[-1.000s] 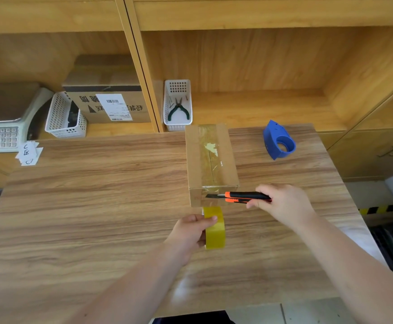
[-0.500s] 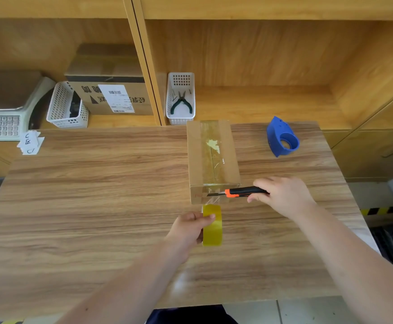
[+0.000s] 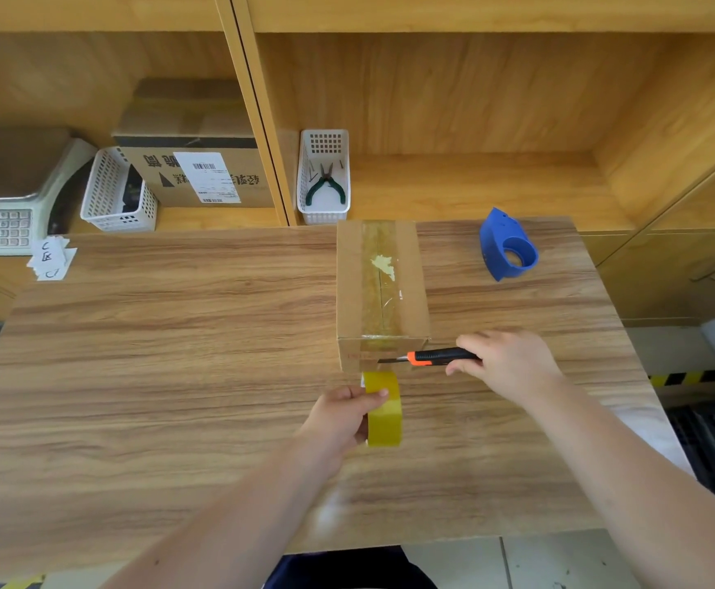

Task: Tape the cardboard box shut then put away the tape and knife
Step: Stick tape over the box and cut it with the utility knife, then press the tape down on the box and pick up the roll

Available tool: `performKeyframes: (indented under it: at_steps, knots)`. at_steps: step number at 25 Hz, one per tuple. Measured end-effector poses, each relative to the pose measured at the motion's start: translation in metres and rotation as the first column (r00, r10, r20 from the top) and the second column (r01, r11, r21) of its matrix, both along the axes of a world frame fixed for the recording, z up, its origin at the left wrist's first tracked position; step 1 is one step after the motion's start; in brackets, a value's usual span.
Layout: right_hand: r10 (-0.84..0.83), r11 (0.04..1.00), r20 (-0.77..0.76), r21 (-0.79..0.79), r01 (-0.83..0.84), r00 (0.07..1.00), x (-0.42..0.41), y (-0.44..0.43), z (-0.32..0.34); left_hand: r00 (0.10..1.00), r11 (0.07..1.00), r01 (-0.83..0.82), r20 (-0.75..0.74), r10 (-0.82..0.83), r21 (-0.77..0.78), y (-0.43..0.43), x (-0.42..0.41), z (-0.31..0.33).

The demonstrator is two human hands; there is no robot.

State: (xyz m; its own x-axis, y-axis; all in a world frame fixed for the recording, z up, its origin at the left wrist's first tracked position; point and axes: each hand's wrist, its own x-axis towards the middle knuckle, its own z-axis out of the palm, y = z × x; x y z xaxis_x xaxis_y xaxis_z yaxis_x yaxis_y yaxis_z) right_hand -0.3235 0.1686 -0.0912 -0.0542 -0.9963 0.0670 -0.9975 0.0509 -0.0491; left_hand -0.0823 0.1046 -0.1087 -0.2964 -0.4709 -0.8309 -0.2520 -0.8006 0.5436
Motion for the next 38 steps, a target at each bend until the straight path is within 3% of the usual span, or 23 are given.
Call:
performKeyframes:
  at_steps: [4,8,10,12,14,16,19,22,24,26,29,31,32,33,35,38]
  knots:
    - [-0.287,0.918,0.251,0.346,0.191,0.924,0.012,0.010,-0.018,0.998,0.994,0.058,0.044,-0.054,-0.088,0.003,0.003,-0.010]
    - [-0.514,0.801,0.444,0.554,0.226,0.734,0.033,0.037,-0.067,0.942,0.893,0.299,0.253,-0.220,-0.336,0.008,0.012,-0.023]
    - [-0.627,0.752,0.488,0.582,0.309,0.607,0.049,0.049,-0.084,0.838,0.736,0.523,0.415,-0.353,-0.430,0.011,0.020,-0.035]
    - [-0.687,0.722,0.526,0.572,0.389,0.502,0.063,0.056,-0.098,0.673,0.507,0.734,0.585,-0.453,-0.452,0.012,0.028,-0.046]
    - [-0.725,0.688,0.515,0.560,0.461,0.457,0.073,0.059,-0.109,0.500,0.287,0.866,0.732,-0.464,-0.409,0.010,0.033,-0.051]
    - [-0.751,0.659,0.509,0.546,0.517,0.420,0.078,0.061,-0.120,0.362,0.142,0.932,0.820,-0.444,-0.334,0.012,0.035,-0.053]
    - [-0.767,0.638,0.489,0.514,0.574,0.415,0.081,0.065,-0.131,0.207,-0.007,0.973,0.887,-0.412,-0.231,0.018,0.038,-0.063]
    - [-0.770,0.636,0.456,0.479,0.605,0.448,0.080,0.066,-0.133,0.141,-0.078,0.979,0.905,-0.402,-0.187,0.019,0.041,-0.073]
    - [-0.758,0.647,0.473,0.460,0.609,0.448,0.078,0.065,-0.134,0.149,-0.102,0.973,0.896,-0.418,-0.209,0.019,0.042,-0.073]
    - [-0.736,0.672,0.491,0.450,0.588,0.466,0.074,0.064,-0.130,0.278,-0.036,0.943,0.842,-0.462,-0.331,0.012,0.045,-0.069]
    - [-0.564,0.823,0.390,0.338,0.457,0.728,0.065,0.057,-0.108,0.598,0.214,0.792,0.659,-0.456,-0.571,-0.014,0.056,-0.055]
    - [-0.421,0.906,0.378,0.211,0.367,0.824,0.058,0.044,-0.082,0.721,0.309,0.691,0.597,-0.351,-0.653,-0.038,0.062,-0.039]
    - [-0.359,0.933,0.394,0.149,0.327,0.846,0.054,0.036,-0.068,0.735,0.306,0.677,0.603,-0.309,-0.669,-0.050,0.061,-0.029]
    - [-0.302,0.953,0.406,0.100,0.286,0.863,0.052,0.027,-0.054,0.721,0.253,0.693,0.637,-0.273,-0.675,-0.058,0.057,-0.019]
    - [-0.193,0.980,0.403,0.035,0.195,0.895,0.051,0.008,-0.033,0.657,0.041,0.749,0.732,-0.182,-0.662,-0.069,0.042,0.000]
    - [-0.028,1.000,0.298,0.019,0.023,0.954,0.056,-0.022,-0.015,0.542,-0.202,0.806,0.831,-0.125,-0.556,-0.072,0.013,0.012]
